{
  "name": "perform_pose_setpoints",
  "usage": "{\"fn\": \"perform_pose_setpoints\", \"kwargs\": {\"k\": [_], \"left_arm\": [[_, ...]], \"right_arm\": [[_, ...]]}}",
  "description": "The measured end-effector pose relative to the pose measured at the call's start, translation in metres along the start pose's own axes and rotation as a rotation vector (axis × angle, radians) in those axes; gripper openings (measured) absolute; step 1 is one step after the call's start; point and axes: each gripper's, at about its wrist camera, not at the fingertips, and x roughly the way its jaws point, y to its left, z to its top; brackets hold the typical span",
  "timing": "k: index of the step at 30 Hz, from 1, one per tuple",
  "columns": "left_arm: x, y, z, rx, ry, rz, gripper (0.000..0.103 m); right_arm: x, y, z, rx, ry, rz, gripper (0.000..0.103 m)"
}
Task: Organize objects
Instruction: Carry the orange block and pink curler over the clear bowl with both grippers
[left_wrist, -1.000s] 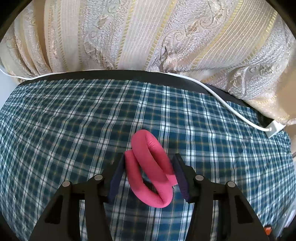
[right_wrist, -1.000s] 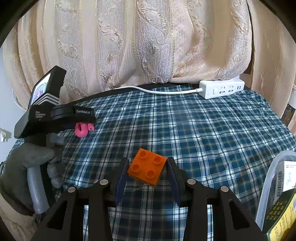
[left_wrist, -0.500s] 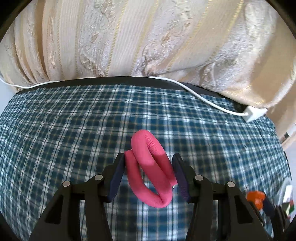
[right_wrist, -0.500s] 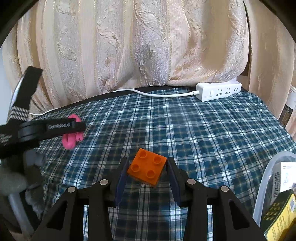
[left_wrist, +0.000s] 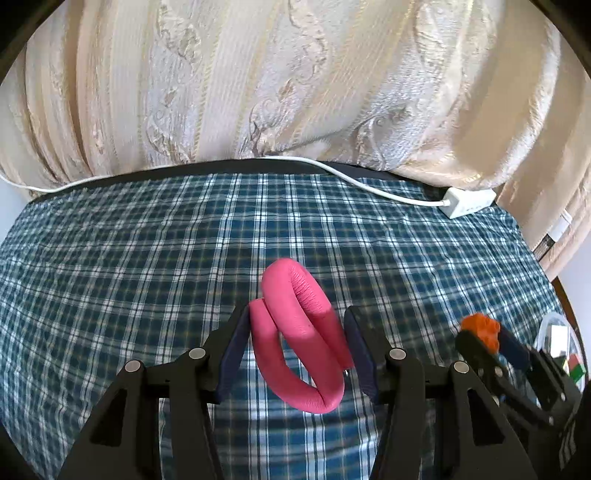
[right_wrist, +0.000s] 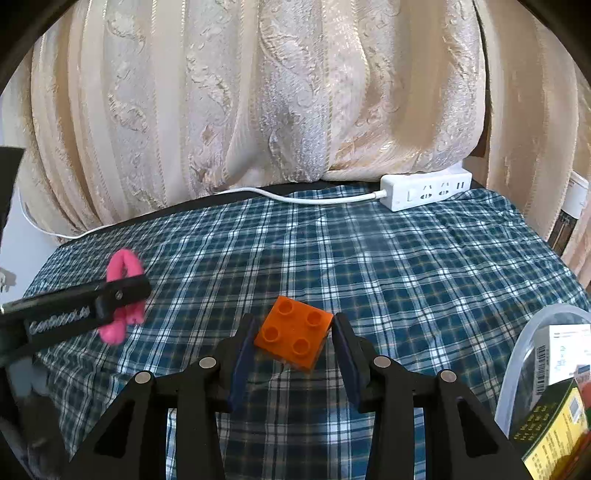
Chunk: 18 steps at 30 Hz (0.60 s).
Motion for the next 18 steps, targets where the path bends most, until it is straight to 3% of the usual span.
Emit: {"fn": "perform_pose_setpoints", "kwargs": {"k": [18], "left_arm": [[-0.031, -0.027, -0.023, 0.086, -0.040, -0.005, 0.054]], "right_arm": [[-0.028, -0.013, -0.005, 0.034, -0.070, -0.072, 0.044]]}}
